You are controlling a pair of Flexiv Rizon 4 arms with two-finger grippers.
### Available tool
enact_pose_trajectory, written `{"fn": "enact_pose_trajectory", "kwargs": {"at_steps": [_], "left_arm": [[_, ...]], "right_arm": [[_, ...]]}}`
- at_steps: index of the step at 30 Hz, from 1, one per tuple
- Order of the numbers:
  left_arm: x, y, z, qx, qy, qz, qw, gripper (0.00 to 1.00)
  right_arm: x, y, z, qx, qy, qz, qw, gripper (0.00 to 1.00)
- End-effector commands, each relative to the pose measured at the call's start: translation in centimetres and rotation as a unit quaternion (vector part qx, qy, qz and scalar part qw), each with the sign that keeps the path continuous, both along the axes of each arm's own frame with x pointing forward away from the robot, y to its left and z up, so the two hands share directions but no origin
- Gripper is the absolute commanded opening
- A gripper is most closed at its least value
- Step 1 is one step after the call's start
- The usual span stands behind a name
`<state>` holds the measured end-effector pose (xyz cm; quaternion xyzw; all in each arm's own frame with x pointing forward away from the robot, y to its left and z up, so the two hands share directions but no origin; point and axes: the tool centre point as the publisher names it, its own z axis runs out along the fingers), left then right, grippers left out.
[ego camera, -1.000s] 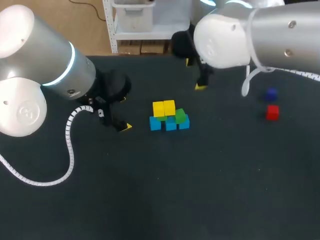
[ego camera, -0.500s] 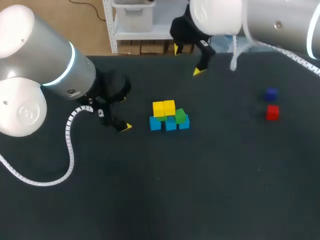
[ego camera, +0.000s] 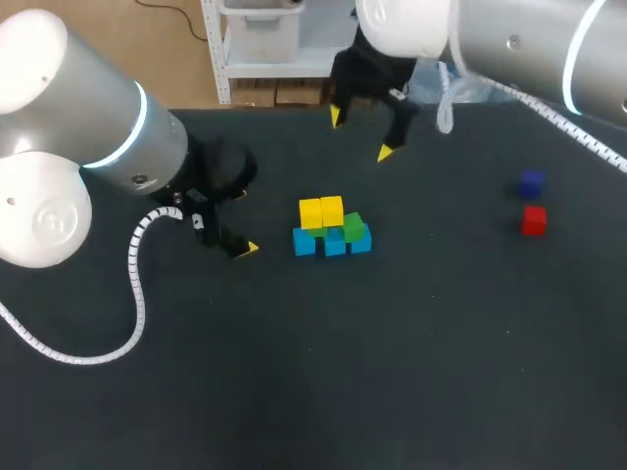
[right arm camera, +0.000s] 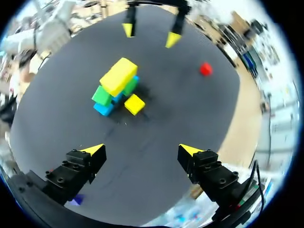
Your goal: Place the blue cubes, place green cubes on the blue cubes, place the yellow cubes on the green cubes, then place the red cubes on the yellow cubes, and place purple cube on the red cubes.
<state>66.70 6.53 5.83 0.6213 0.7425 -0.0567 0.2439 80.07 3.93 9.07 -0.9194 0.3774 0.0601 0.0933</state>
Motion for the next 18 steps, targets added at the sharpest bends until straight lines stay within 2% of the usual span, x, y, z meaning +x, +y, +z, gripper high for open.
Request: {"fn": "enact_pose_trajectory", "kwargs": {"at_steps": [1,6,9,11,18], "left_arm": [[0.1,0.1,0.0,-0.002,0.0,-0.003,1.0,1.0],[0.1,0.1,0.0,-0.002,0.0,-0.003,1.0,1.0],[0.1,0.1,0.0,-0.002,0.0,-0.003,1.0,1.0],[0.1,0.1,0.0,-0.002,0.0,-0.003,1.0,1.0],[0.1,0.1,0.0,-0.002,0.0,-0.003,1.0,1.0]], "right_arm": [[-1.3,-0.3,-1.5,0.028,-0.007,0.074,0.997,1.0],[-1.9,0.0,-2.8,0.031,-0.006,0.117,0.993,1.0],[-1.8,0.8,-2.8,0.032,-0.021,0.155,0.987,1.0],[-1.3,1.3,-2.9,0.016,-0.029,0.175,0.984,1.0],[0.5,3.2,-3.5,0.017,-0.033,0.241,0.97,1.0]]}}
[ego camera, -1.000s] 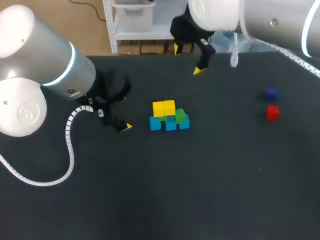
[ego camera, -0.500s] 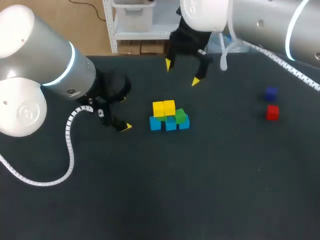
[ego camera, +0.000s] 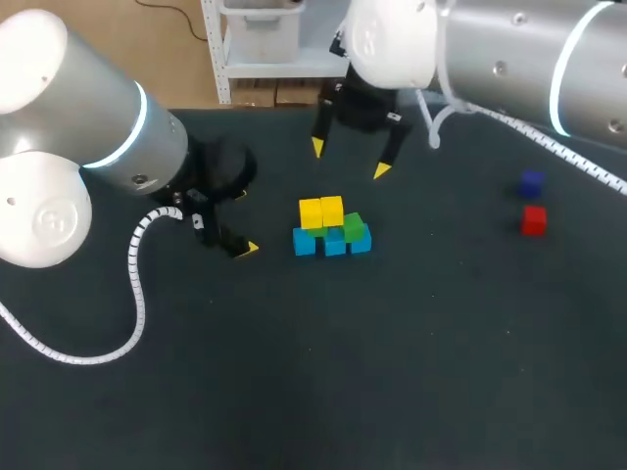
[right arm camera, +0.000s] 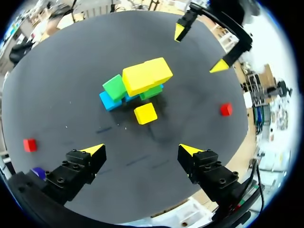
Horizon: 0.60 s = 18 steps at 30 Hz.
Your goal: Place the blue cubes, place green cubes on the blue cubes, place the yellow cubes on the green cubes, then place the red cubes on the yellow cubes, and place purple cube on the red cubes.
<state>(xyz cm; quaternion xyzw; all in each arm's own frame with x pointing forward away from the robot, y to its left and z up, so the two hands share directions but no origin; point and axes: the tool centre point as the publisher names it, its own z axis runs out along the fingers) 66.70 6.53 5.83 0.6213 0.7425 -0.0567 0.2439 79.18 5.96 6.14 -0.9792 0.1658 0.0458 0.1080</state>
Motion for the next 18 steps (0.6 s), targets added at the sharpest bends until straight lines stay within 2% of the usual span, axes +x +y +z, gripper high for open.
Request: {"fn": "enact_pose_trajectory", "kwargs": {"at_steps": [1,9,13,18], "left_arm": [[0.1,0.1,0.0,-0.002,0.0,-0.003,1.0,1.0],[0.1,0.1,0.0,-0.002,0.0,-0.003,1.0,1.0],[0.1,0.1,0.0,-0.002,0.0,-0.003,1.0,1.0],[0.1,0.1,0.0,-0.002,0.0,-0.003,1.0,1.0]], "right_arm": [[1.6,1.4,-0.7,-0.004,0.008,0.034,0.999,1.0],[4.4,3.0,-1.6,0.015,0.002,0.092,0.996,1.0],[5.6,3.8,-2.0,0.003,0.005,0.111,0.994,1.0],[5.6,5.0,-2.7,-0.01,0.012,0.136,0.991,1.0]]}}
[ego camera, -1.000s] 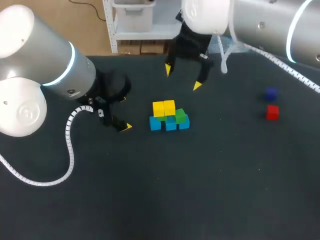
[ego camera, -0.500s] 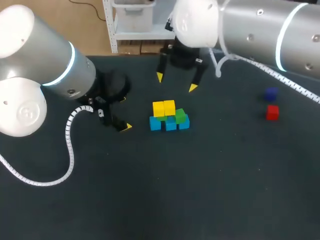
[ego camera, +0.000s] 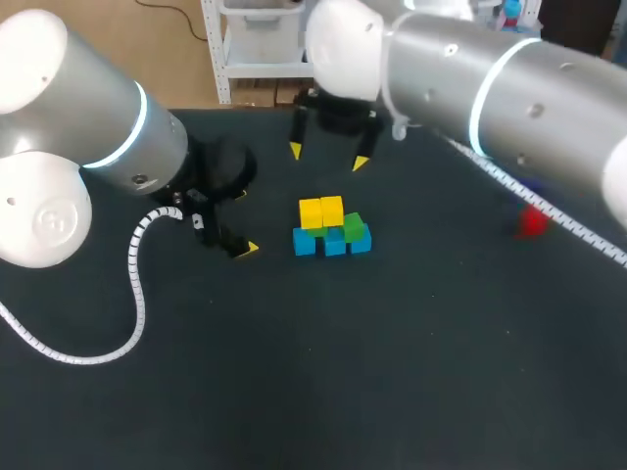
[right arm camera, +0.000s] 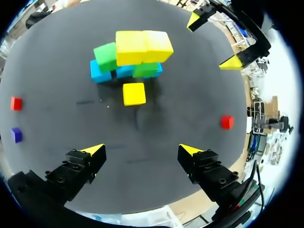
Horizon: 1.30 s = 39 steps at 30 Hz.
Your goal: Place the blue cubes, place green cubes on the blue cubes, place the yellow cubes on the green cubes, then place the red cubes on the yellow cubes, and place purple cube on the red cubes.
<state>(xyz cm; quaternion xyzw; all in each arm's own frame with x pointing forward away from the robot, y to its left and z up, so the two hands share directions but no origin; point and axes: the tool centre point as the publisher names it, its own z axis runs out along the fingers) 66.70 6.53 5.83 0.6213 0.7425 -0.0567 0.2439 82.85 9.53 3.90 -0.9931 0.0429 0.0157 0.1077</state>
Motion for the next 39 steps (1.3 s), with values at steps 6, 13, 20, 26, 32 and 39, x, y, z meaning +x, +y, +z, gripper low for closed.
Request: {"fn": "enact_pose_trajectory", "kwargs": {"at_steps": [6,13,20,26,32,39], "left_arm": [[0.1,0.1,0.0,-0.002,0.0,-0.003,1.0,1.0],[0.1,0.1,0.0,-0.002,0.0,-0.003,1.0,1.0],[0.1,0.1,0.0,-0.002,0.0,-0.003,1.0,1.0],[0.1,0.1,0.0,-0.002,0.0,-0.003,1.0,1.0],[0.1,0.1,0.0,-0.002,0.0,-0.003,1.0,1.0],[0.1,0.1,0.0,-0.002,0.0,-0.003,1.0,1.0]], "right_arm": [[0.3,0.4,-1.8,-0.034,0.064,-0.004,0.997,1.0],[-1.7,-0.1,-3.0,-0.03,0.081,-0.02,0.996,1.0],[-1.6,1.3,-3.3,-0.03,0.089,-0.008,0.996,1.0],[-1.3,2.2,-3.4,-0.042,0.092,0.003,0.995,1.0],[-1.7,2.4,-4.0,-0.053,0.101,0.002,0.993,1.0],[-1.8,1.6,-4.2,-0.059,0.11,-0.009,0.992,1.0]]}}
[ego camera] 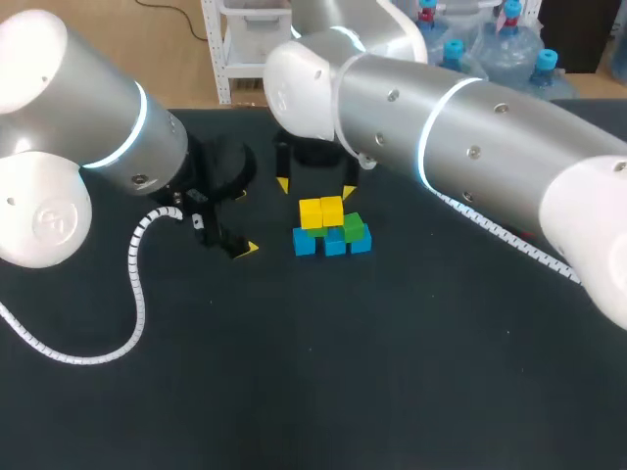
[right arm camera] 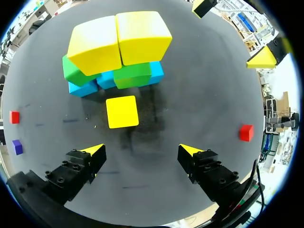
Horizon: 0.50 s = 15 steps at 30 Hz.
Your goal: Place the blue cubes, place green cubes on the blue cubes, place the yellow cubes on the green cubes, then place the red cubes on the yellow cubes, and place purple cube on the red cubes.
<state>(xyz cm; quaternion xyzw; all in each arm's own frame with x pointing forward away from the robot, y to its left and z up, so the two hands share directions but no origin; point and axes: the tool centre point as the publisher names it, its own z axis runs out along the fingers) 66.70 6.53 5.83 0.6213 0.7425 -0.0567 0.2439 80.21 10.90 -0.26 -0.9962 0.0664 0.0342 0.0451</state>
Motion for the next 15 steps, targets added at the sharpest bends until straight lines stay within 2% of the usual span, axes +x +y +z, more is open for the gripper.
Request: {"fn": "enact_pose_trajectory", "kwargs": {"at_steps": [1,3,6,7,8,9,15], "left_arm": [[0.1,0.14,-0.05,-0.002,0.0,-0.003,1.0,1.0],[0.1,0.14,-0.05,-0.002,0.0,-0.003,1.0,1.0],[0.1,0.14,-0.05,-0.002,0.0,-0.003,1.0,1.0],[0.1,0.14,-0.05,-0.002,0.0,-0.003,1.0,1.0],[0.1,0.14,-0.05,-0.002,0.0,-0.003,1.0,1.0],[0.1,0.14,-0.05,-0.002,0.0,-0.003,1.0,1.0],[0.1,0.14,-0.05,-0.002,0.0,-0.003,1.0,1.0]], "right_arm": [[0.81,0.17,-0.14,0.005,0.088,0.005,0.996,1.0],[0.65,0.14,-0.2,0.004,0.089,0.006,0.996,1.0],[0.37,0.14,-0.28,0.001,0.093,0.011,0.996,0.74],[0.29,0.13,-0.3,0.0,0.093,0.012,0.996,0.59],[0.24,0.13,-0.32,0.0,0.094,0.012,0.995,0.57],[0.17,0.1,-0.37,-0.001,0.095,0.013,0.995,0.49],[-0.02,-0.12,-0.41,-0.002,0.096,0.009,0.995,0.44]]}}
